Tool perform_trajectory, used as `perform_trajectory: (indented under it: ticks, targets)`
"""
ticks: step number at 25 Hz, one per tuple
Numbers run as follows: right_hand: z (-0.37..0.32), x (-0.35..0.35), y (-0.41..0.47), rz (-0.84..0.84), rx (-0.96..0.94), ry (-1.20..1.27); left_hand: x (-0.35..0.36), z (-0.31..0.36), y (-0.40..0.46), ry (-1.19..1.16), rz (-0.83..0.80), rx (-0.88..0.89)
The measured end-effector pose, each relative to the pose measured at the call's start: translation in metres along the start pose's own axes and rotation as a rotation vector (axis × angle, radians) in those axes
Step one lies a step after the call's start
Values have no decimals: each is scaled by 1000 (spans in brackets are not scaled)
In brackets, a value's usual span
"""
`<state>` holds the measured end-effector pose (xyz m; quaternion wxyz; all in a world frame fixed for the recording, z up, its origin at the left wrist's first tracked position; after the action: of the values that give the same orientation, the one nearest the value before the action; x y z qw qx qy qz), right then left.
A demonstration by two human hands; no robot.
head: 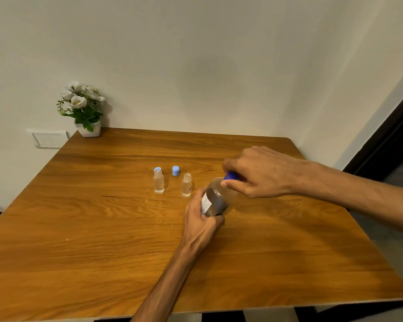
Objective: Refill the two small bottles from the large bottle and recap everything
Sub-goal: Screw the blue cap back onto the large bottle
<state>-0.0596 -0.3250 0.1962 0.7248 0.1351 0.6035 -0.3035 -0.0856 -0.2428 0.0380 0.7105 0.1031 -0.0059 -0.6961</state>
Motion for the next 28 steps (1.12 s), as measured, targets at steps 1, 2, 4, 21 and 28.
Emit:
perform_trajectory:
  ticks: [1, 2, 4, 21, 28]
  targets:
    - [-1, 1, 0, 1, 15, -8, 1, 1, 0, 6, -6, 8]
    - [2, 2, 1, 2, 45, -2, 2, 0, 1, 8, -14, 13]
    - [3, 5, 3, -16, 82, 24, 3, -2, 1, -6, -10, 0]
    - [-1, 3, 1, -57, 35, 27, 0, -9, 3, -8, 5, -43]
    - [10, -2, -1, -69, 41, 145, 0, -8, 0, 8, 1, -56]
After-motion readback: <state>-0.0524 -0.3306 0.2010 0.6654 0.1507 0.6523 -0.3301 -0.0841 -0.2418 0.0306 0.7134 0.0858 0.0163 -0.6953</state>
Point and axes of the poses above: each hand's wrist, its own y-axis towards the middle knuckle, its own x-axis out of the palm, z = x × y, the point moved 10 cm from there along y, towards the middle knuckle, and after that the axes turned 11 degrees about -z, right-handed, at the moved point
